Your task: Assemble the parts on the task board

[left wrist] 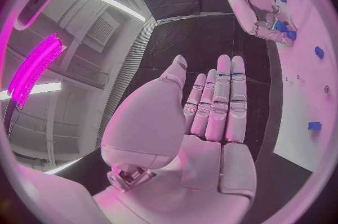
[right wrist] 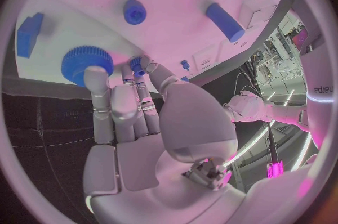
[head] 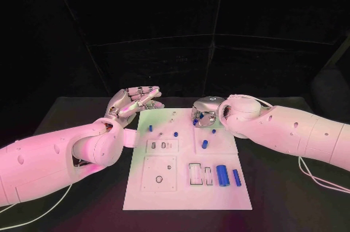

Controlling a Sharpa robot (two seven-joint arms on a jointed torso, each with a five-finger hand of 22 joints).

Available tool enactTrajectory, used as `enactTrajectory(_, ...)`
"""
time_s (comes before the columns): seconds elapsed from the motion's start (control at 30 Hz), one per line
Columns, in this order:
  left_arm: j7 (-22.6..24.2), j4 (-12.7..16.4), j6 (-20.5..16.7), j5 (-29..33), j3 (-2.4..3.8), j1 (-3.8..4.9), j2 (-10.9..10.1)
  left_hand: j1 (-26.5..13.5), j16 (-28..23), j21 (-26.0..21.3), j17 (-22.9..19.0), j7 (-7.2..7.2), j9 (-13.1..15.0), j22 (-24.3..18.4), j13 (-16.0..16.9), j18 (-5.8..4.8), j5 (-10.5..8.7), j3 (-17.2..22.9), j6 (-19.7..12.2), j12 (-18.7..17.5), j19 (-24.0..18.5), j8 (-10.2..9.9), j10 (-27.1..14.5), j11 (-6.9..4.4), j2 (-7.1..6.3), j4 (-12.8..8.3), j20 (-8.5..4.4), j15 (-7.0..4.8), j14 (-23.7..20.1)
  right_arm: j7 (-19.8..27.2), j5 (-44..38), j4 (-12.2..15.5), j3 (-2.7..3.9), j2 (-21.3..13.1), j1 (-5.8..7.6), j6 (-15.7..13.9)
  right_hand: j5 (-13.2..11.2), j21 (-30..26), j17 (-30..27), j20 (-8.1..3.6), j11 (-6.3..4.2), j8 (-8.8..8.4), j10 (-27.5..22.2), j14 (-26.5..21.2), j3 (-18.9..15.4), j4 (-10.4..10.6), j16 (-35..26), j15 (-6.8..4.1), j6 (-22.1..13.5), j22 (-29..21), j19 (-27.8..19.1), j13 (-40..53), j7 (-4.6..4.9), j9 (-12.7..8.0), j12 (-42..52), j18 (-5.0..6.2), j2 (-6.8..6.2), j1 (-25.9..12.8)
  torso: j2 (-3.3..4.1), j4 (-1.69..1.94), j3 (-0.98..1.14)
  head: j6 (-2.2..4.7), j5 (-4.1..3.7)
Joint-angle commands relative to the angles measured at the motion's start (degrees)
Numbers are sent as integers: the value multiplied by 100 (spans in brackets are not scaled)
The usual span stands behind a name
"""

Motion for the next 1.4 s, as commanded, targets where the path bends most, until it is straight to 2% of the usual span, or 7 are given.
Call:
enactTrajectory(0.03, 7, 15, 71, -42, 5, 11, -5, -18, -34, -28, 5, 32, -9, -5, -5, 20, -3, 3, -14, -20, 30, -34, -5, 33, 25, -26, 11, 24, -10, 108, 3, 0, -8, 2, -1, -78, -62, 100, 93, -14, -19, 46, 118, 69, 104, 18, 83, -13, 124, 110, 87, 8, -21, 14, 35, -53, 69, -38, 1, -2, -2, -10, -2)
enactTrajectory(0.2, 1, 11, 70, -42, 5, 11, -11, -18, -34, -28, 5, 32, -9, -5, -5, 20, -3, 3, -14, -20, 30, -34, -5, 34, 25, -27, 11, 24, -10, 207, 136, 54, -8, -49, -2, -736, -321, 305, 286, -62, -98, 117, 386, 104, 375, 67, 231, -72, 379, 393, 224, 24, -88, 40, 85, -98, 202, 20, 2, 3, 0, -7, 1)
enactTrajectory(0.37, -8, 8, 71, -42, 5, 13, -24, -18, -39, -32, 9, 33, -9, -7, -5, 20, -3, 2, -15, -24, 30, -37, -7, 35, 28, -31, 12, 26, -13, 253, 307, 177, -5, -108, -2, -1228, -357, 379, 325, -80, -105, 85, 427, 100, 550, 74, 277, -79, 414, 471, 235, 17, -87, 28, 42, -111, 174, 45, -1, 8, -8, 27, 10)
enactTrajectory(0.57, -19, -12, 76, -42, 5, 20, -30, -18, -39, -32, 9, 33, -9, -7, -5, 20, -3, 2, -15, -24, 30, -37, -7, 35, 28, -31, 12, 26, -13, 141, 389, 182, 0, -30, 0, -1525, -364, 408, 343, -78, -98, 58, 417, 97, 622, 79, 297, -72, 409, 499, 232, 12, -77, 19, 14, -115, 125, 40, 10, 11, -7, 68, 24)
enactTrajectory(1.0, -55, -85, 100, -42, 5, 35, -5, -17, -50, -41, 16, 35, -8, -13, -6, 19, -2, -2, -17, -33, 28, -44, -13, 38, 28, -43, 15, 29, -20, -21, 484, -465, 2, 627, 2, -1549, -395, 456, 350, -58, -67, 2, 348, 86, 772, 122, 323, -48, 366, 537, 213, 4, -48, 2, -19, -119, 28, 1, 25, 24, 1, 80, 71)
enactTrajectory(1.13, -65, -101, 111, -42, 5, 38, 11, -16, -55, -45, 18, 36, -8, -15, -6, 19, -3, -4, -18, -38, 27, -46, -16, 39, 28, -48, 16, 30, -23, -121, 468, -668, 1, 843, 1, -1496, -405, 469, 357, -47, -53, -10, 307, 84, 832, 144, 335, -36, 338, 543, 200, 2, -34, -3, -22, -119, -10, -15, 29, 37, -5, 80, 81)
enactTrajectory(1.4, -80, -141, 122, -42, 6, 57, 23, -18, -86, -68, 29, 40, -7, -27, -7, 17, -3, -11, -20, -55, 17, -59, -27, 45, 35, -69, 22, 40, -48, -191, 409, -954, 0, 1119, -3, -1336, -422, 486, 355, -29, -29, -19, 239, 77, 925, 180, 348, -17, 283, 546, 177, -1, -13, -8, -24, -117, -72, -35, 31, 14, -3, 74, 117)
